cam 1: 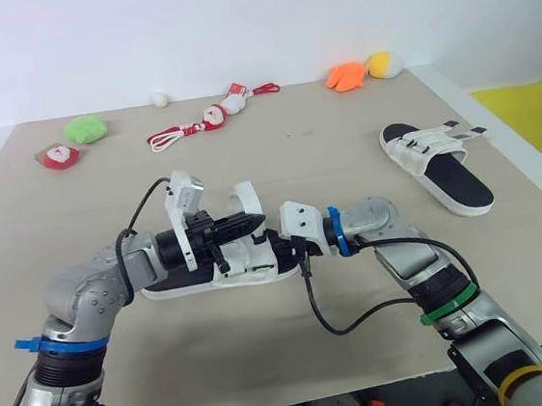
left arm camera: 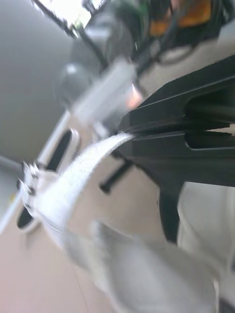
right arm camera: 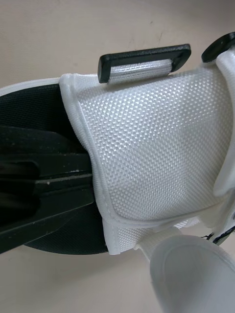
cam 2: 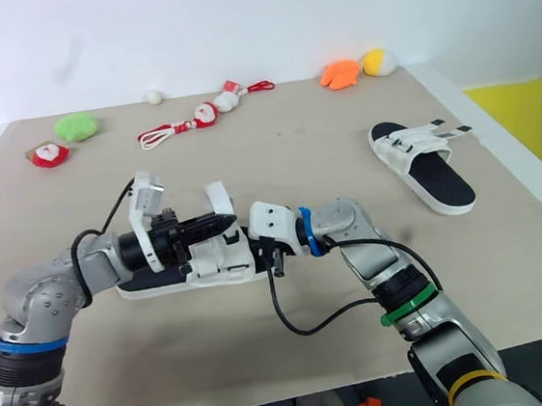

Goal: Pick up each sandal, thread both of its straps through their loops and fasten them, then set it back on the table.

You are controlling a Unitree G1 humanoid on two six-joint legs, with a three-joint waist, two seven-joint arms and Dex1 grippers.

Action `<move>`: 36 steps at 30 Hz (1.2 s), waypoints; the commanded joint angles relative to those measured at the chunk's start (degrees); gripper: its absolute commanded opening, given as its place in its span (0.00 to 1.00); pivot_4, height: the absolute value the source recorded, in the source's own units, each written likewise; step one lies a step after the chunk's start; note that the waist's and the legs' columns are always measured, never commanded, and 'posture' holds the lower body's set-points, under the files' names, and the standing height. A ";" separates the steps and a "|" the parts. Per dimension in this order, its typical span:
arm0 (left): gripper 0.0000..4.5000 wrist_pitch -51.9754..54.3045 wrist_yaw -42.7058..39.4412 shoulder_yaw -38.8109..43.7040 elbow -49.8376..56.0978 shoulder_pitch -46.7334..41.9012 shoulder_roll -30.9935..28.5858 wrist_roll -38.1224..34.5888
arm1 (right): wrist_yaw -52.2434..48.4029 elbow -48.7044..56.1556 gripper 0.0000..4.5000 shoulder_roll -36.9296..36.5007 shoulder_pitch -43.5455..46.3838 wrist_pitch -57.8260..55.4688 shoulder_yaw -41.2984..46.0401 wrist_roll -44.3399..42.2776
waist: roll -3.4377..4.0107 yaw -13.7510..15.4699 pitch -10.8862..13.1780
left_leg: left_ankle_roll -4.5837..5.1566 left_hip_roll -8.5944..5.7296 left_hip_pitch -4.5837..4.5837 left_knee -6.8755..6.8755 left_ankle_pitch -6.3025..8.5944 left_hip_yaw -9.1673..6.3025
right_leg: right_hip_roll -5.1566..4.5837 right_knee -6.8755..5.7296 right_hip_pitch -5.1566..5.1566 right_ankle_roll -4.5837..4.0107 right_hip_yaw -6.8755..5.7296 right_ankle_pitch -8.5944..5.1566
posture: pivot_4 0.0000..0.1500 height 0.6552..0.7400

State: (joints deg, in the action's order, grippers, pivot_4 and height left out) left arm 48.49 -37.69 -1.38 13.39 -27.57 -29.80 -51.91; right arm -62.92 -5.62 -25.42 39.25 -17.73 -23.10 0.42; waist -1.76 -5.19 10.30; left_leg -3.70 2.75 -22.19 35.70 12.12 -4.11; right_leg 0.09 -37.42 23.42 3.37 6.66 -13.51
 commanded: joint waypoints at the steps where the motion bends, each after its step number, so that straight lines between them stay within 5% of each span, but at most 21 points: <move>1: 0.01 -2.47 -2.07 -1.31 -0.70 0.39 0.36 3.76 | -0.11 -0.15 0.00 0.13 -1.15 -1.03 -1.96 1.21 | 0.00 0.00 0.00 | 0.00 0.00 0.01 0.00 0.00 0.00 | 0.00 0.00 0.00 0.00 0.00 0.00 | 1.00 1.00; 36: 0.01 3.88 -3.62 -2.12 4.52 6.39 1.73 4.40 | 0.14 0.08 0.00 -0.04 -1.15 -1.47 -1.85 1.08 | 0.00 0.02 0.00 | 0.00 0.00 0.01 -0.02 0.00 0.00 | -0.02 0.02 -0.02 0.00 0.00 -0.03 | 1.00 1.00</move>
State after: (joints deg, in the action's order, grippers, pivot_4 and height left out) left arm 51.76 -41.52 -2.23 17.21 -21.51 -28.44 -47.86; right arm -62.37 -4.63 -25.59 38.80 -18.52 -23.10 0.43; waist -1.76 -5.17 10.29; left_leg -3.70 2.75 -22.18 35.68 12.13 -4.11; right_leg 0.08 -37.40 23.40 3.37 6.66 -13.54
